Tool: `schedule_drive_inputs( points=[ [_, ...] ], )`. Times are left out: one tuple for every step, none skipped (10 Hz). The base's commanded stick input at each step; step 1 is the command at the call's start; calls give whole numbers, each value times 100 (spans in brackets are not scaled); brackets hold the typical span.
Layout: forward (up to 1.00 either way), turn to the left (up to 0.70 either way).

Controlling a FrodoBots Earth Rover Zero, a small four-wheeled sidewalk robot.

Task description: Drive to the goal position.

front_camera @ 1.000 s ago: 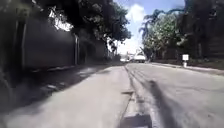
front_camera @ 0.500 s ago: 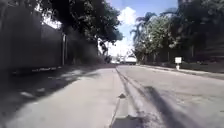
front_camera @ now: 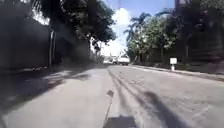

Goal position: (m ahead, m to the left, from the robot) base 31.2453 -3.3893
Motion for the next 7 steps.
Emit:
schedule_drive_inputs(
  points=[
    [100,-4],
    [100,-3],
    [100,-1],
    [100,-1],
    [100,-1],
    [100,-1],
    [100,-1]
  ],
)
